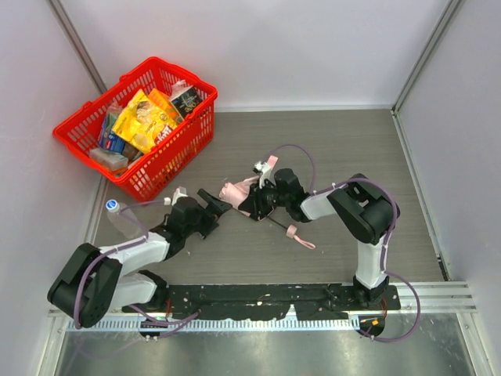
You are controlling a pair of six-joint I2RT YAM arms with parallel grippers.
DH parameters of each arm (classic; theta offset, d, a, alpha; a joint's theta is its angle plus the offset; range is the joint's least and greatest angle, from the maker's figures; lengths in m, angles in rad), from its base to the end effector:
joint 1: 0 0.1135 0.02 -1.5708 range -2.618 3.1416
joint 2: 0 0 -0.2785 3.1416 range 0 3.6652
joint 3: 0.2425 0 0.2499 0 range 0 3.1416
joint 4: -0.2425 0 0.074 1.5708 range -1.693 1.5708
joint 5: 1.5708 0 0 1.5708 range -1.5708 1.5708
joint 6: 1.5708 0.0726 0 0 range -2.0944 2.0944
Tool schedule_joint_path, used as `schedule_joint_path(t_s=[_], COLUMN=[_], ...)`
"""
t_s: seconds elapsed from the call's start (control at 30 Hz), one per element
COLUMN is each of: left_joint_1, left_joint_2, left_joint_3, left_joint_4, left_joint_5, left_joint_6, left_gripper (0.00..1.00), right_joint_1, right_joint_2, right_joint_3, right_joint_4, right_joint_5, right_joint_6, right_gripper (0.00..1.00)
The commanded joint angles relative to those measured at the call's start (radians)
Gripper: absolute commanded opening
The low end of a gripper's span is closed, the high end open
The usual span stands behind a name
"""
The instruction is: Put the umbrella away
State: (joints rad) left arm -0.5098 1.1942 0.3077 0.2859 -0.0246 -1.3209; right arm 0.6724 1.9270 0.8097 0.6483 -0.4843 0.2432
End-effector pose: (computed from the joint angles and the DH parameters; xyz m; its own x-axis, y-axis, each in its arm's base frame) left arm 0.2089 -0.1148 0.1396 -0.5775 -0.7869 -0.2175 -0.3617 0.4855 -0.7959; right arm 0.2924 0.2760 0.1203 -0.5542 -0.1688 -0.8151 -0.7652 0.4887 0.4191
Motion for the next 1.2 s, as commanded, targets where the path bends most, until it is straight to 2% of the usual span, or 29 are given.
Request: schedule_joint_path(t_s=[0.0,0.13,0.23,0.3,0.37,0.43,0.5,0.57,0.67,0.87,1.0,1.1,1.17], left_joint_1=[0.005,0.004,-0.006,-0.021,-0.042,-0.052,-0.061,-0.068,-0.079,-0.087,-0.087,-0.085,-0.087], left_joint_2=[0.066,0.211,0.295,0.320,0.327,0.329,0.334,0.350,0.349,0.347,0.378,0.410,0.421], left_joint_3=[0.045,0.090,0.111,0.145,0.212,0.246,0.267,0.289,0.272,0.194,0.180,0.180,0.183], left_joint_4=[0.059,0.105,0.096,0.012,-0.161,-0.256,-0.348,-0.392,-0.393,-0.234,-0.140,-0.100,-0.093], left_joint_5=[0.055,0.072,0.037,-0.032,-0.109,-0.171,-0.222,-0.265,-0.329,-0.373,-0.344,-0.319,-0.302], left_joint_6=[0.003,-0.116,-0.204,-0.245,-0.276,-0.276,-0.296,-0.279,-0.219,-0.138,-0.101,-0.097,-0.098], left_gripper=[1.00,0.98,0.88,0.90,0.97,0.97,0.90,0.88,0.79,0.66,0.52,0.39,0.25], right_joint_1=[-0.010,-0.026,-0.028,-0.030,-0.027,-0.028,-0.030,-0.030,-0.031,-0.031,-0.028,-0.028,-0.028], right_joint_2=[0.148,0.173,0.188,0.196,0.196,0.194,0.190,0.188,0.185,0.175,0.176,0.176,0.170], right_joint_3=[-0.066,-0.053,-0.044,-0.041,-0.040,-0.037,-0.029,-0.021,-0.004,-0.006,-0.009,-0.007,-0.006], right_joint_4=[-0.230,-0.196,-0.191,-0.185,-0.174,-0.180,-0.187,-0.194,-0.234,-0.228,-0.214,-0.200,-0.206], right_joint_5=[-0.167,-0.215,-0.234,-0.244,-0.253,-0.264,-0.270,-0.278,-0.280,-0.315,-0.327,-0.338,-0.333], right_joint_6=[0.083,0.116,0.120,0.128,0.134,0.133,0.124,0.117,0.093,0.084,0.091,0.108,0.107], right_gripper=[0.01,0.01,0.01,0.01,0.01,0.01,0.01,0.01,0.01,0.01,0.01,0.01,0.01])
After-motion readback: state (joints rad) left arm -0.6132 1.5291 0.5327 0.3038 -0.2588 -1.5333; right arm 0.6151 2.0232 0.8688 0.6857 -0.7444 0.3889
